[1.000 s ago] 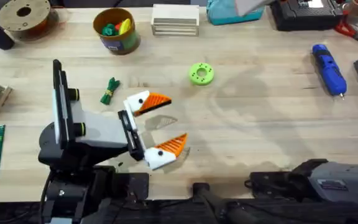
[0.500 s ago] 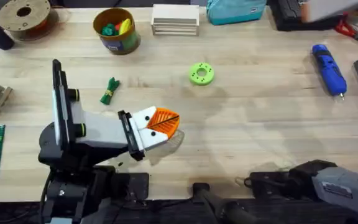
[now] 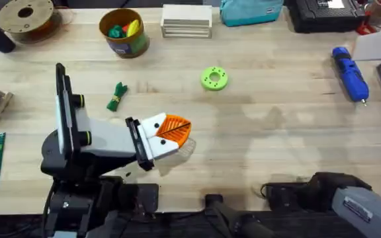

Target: Pick up the gripper from the table and insert it into the empty holder that is missing its gripper. Then pick up a screw, insert it into the mounting hole, and use the screwdriver to tighten it. Finally, clean up the table by picking up the vegetable and placing it into the bucket.

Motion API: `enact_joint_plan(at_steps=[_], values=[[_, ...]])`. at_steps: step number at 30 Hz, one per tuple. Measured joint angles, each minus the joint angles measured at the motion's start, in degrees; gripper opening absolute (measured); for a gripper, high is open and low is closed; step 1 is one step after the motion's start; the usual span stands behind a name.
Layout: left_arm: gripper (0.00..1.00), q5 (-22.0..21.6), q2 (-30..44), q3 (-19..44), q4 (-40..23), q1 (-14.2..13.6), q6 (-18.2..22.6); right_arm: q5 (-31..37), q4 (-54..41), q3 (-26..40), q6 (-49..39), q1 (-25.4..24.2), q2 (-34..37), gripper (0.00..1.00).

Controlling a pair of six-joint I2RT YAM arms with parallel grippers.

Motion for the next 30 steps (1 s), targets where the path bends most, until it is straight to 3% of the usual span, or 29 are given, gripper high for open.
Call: enact_joint_plan(at_steps=[6, 7, 20, 30], values=[[0.004, 0.0, 0.0, 0.0, 0.0, 0.0, 0.0, -5.14, 4.65, -0.98, -9.8, -7.58, 8.76, 0.99], [0.004, 0.0, 0.0, 0.0, 0.0, 0.0, 0.0, -6.17, 6.99, -0.98, -14.25, -11.04, 14.08, 0.99], [0.004, 0.0, 0.0, 0.0, 0.0, 0.0, 0.0, -7.04, 17.64, -0.98, -23.11, -27.71, 32.04, 0.992], [0.004, 0.0, 0.0, 0.0, 0.0, 0.0, 0.0, -7.09, 26.03, -0.43, -30.02, -29.57, 46.5, 0.991]])
